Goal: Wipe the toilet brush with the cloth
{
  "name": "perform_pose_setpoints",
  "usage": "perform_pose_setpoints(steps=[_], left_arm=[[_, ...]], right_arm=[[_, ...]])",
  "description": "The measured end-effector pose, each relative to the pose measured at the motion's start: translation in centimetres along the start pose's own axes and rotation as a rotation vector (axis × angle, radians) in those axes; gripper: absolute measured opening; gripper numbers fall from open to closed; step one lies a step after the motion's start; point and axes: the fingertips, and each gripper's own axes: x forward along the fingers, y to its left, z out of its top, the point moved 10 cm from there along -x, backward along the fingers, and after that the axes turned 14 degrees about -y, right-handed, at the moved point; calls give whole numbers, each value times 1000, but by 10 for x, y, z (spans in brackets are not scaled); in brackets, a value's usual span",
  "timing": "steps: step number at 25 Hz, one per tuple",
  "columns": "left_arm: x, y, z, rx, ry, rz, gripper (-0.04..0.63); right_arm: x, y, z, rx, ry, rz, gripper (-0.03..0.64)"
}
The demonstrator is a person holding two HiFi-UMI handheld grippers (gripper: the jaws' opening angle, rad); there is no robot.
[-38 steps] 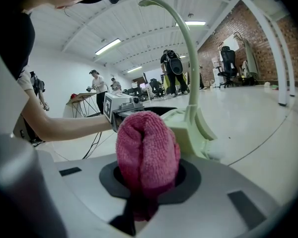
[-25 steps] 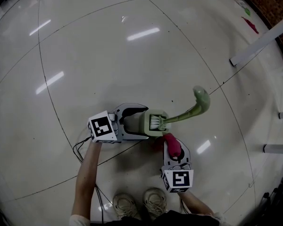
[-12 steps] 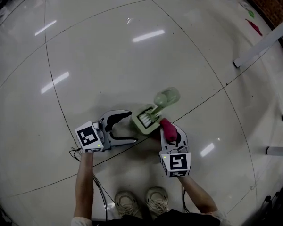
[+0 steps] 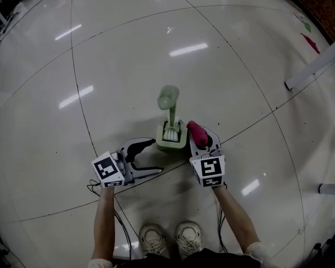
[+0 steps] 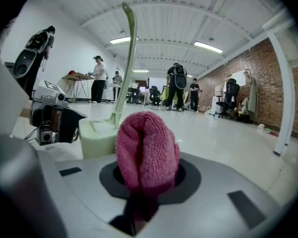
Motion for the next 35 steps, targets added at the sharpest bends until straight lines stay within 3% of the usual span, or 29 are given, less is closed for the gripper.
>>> perform_pose_setpoints(steps=[3,5,12,17,26,35], left_arm=[[-6,7,5,25,-67,95,379],[-8,13,8,39,-70,116,379],[14,33,15,63,24,23,379],[26,44,16,58,78,-48,379],[26,33,13,40,74,-80,379],[26,39,14,29,51,-41,379]], right_arm=[[-17,4,5,67,13,-88,69],[-36,18,7,125,12,-104,69],[-65,70,3,198,58,-46,69],[-58,74,5,204,49,-22,69],[-49,54,5,168,37,-63,69],[-51,72,8,168,46,-26,69]])
